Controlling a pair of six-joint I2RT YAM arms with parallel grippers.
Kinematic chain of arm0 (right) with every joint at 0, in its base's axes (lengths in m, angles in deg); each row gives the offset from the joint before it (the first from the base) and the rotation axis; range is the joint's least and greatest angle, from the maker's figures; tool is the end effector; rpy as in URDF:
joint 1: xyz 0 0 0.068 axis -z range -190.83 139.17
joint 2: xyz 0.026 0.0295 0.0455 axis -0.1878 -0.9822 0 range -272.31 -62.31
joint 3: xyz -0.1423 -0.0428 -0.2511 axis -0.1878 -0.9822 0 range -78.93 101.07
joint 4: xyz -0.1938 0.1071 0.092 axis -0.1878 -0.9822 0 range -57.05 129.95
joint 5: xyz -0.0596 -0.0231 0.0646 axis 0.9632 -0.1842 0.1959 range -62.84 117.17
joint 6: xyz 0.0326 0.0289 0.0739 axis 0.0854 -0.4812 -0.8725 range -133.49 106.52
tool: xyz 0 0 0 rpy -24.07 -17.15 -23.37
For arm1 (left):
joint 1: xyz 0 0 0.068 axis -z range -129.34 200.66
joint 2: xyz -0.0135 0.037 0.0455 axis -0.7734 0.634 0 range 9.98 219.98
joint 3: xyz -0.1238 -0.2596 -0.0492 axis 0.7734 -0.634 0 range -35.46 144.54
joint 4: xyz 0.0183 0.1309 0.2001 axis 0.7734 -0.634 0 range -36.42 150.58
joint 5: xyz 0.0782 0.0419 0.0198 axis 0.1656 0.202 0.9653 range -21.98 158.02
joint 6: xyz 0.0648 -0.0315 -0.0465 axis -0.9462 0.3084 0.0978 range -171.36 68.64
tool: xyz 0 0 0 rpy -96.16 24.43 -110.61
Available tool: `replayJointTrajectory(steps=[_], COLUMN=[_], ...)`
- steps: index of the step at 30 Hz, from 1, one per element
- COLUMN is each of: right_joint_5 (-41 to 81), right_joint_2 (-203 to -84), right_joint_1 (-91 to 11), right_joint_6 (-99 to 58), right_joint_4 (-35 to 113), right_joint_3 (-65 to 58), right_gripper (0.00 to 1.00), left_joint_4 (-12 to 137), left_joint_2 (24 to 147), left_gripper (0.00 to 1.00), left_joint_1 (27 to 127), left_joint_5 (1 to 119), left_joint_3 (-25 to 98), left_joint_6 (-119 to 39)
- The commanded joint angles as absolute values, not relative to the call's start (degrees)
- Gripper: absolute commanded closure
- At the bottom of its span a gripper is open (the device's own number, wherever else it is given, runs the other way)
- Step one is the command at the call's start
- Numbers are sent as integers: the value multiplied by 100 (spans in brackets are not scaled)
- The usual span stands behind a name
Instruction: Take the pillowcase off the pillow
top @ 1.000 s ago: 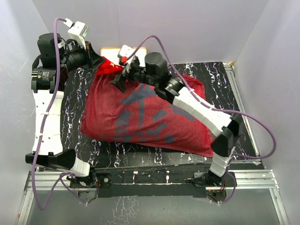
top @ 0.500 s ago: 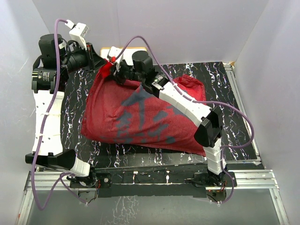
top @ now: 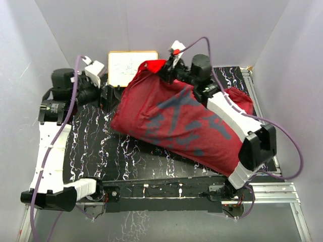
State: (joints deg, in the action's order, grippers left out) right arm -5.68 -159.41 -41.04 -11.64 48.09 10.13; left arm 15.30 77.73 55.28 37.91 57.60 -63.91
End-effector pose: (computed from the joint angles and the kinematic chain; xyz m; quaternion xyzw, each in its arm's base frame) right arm 0.3427 0.2470 0.4235 -0.3795 0.5960 0.3600 0.6092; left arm 0.2146 -0.0554 0.4774 0.2655 0.7598 -0.1739 0.5675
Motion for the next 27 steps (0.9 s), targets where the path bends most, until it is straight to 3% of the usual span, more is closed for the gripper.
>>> replayJointTrajectory(steps=[1, 11, 16, 21, 23, 25, 27], right_joint_5=[-973, -1525, -1717, -2015, -2072, -2109, -2118], right_joint_2=[-14990, -14768, -14748, -14861, -14913, -14997, -15060], right_joint_1=[-3892, -3798, -3791, -3790, -3797, -3798, -3797], right_joint_6=[-1531, -1838, -1979, -2388, -2627, -2837, -3016], right_joint_4=[6180, 6159, 6138, 6426, 6591, 6743, 6895], right_joint_3=[878, 931, 1054, 1245, 1332, 1439, 1539], right_gripper=[92, 92, 92, 92, 92, 92, 92], left_joint_4=[1319, 3132, 3045, 2816, 2761, 2914, 3294], left_joint_2=[7701, 8403, 8717, 8785, 8811, 8807, 8732], left_gripper=[3, 5, 6, 11, 18, 32, 57], left_joint_1=[5421, 5406, 5415, 5442, 5440, 5455, 5548], left_joint_5=[3347, 1946, 953, 970, 674, 246, 203], left_joint_3=[4580, 3714, 3947, 3763, 3695, 3576, 3440], left_joint_6=[-7309, -7014, -6812, -7094, -6940, -6564, -6040])
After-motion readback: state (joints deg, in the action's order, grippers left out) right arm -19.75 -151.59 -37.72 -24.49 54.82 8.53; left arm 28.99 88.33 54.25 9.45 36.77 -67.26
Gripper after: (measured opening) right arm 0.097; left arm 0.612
